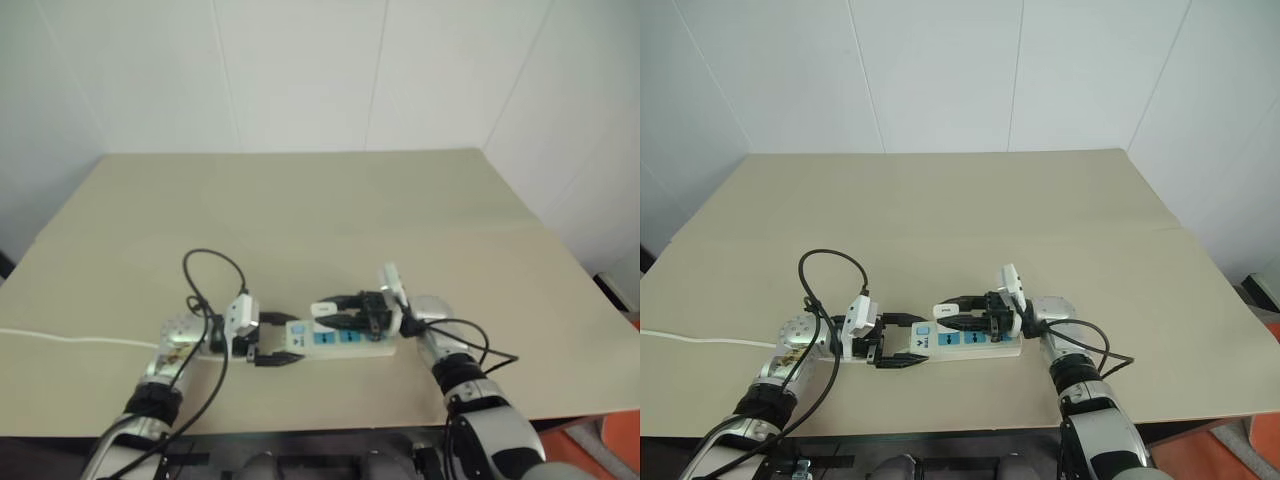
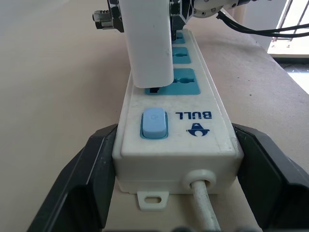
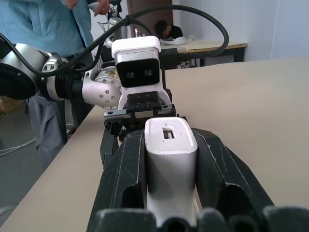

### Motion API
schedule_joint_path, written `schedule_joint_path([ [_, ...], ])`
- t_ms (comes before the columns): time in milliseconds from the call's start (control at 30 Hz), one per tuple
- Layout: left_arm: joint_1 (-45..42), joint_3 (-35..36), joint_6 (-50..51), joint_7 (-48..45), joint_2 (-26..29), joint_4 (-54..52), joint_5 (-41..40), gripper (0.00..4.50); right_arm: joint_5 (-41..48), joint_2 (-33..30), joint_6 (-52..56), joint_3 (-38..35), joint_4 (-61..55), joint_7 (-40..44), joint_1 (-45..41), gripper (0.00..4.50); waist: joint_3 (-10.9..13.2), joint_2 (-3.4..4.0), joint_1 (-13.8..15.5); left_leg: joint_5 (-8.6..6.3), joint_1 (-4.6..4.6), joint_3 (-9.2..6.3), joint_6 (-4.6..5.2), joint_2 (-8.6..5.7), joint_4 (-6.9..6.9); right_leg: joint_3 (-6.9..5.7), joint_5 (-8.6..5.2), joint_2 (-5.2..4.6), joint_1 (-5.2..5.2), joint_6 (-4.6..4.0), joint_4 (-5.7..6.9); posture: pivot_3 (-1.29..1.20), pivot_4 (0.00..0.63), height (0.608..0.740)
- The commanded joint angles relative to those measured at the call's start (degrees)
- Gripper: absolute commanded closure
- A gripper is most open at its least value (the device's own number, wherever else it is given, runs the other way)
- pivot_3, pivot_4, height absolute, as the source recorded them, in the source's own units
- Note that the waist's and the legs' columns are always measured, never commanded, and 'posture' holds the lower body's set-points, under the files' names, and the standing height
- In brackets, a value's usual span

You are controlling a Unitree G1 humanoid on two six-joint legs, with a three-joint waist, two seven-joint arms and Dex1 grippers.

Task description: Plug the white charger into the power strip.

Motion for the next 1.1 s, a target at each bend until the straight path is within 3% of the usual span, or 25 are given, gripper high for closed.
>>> schedule_joint_path([
  [33, 1.27, -1.06, 0.97, 0.01, 0.55, -0.12, 1.37, 1.25, -1.29, -0.1, -0.21, 1.43, 1.33, 1.72, 0.85, 3.35, -0.01, 0.0, 0.01, 0.0, 0.0, 0.0, 0.0, 0.0, 0.0, 0.0, 0.0, 0.0, 0.01, 0.0, 0.0, 0.0, 0.15, 0.74],
  [333, 1.74, -1.01, 1.06, 0.39, 0.8, -0.68, 1.33, 1.25, -6.99, -2.18, -3.49, 3.55, 12.77, -0.47, -0.35, 3.35, -0.19, -0.19, -0.17, -0.01, 0.42, 0.01, -0.01, 0.0, -0.02, 0.02, -0.11, -0.01, 0.4, 0.14, -0.01, 0.0, 0.15, 0.74],
  [500, 2.62, -0.78, 1.66, 0.85, 1.36, -1.93, 1.07, 1.25, -9.48, -4.48, -6.24, 4.62, 18.08, -0.99, -0.55, 3.35, -0.38, -0.21, -0.81, -0.03, 1.15, 0.02, -0.04, 0.01, -0.13, 0.01, -0.43, -0.05, 1.07, 0.12, -0.13, 0.0, 0.15, 0.74],
  [1000, 3.48, -0.98, 3.1, 1.47, 1.73, -3.79, 0.55, 1.25, -10.92, -5.38, -7.99, 8.4, 20.59, -1.97, -1.76, 3.35, -0.89, -0.26, -1.0, -0.07, 1.48, 0.01, -0.1, 0.02, -0.19, 0.0, -0.7, -0.09, 1.36, -0.22, -0.11, 0.0, 0.15, 0.74],
  [1100, 3.54, -0.98, 3.11, 1.5, 1.81, -3.77, 0.58, 1.25, -11.3, -5.47, -7.76, 8.88, 20.96, -2.06, -2.14, 2.44, -0.94, -0.28, -0.99, -0.07, 1.48, 0.01, -0.1, 0.02, -0.2, 0.0, -0.71, -0.09, 1.34, -0.23, -0.1, 0.0, 0.15, 0.74],
])
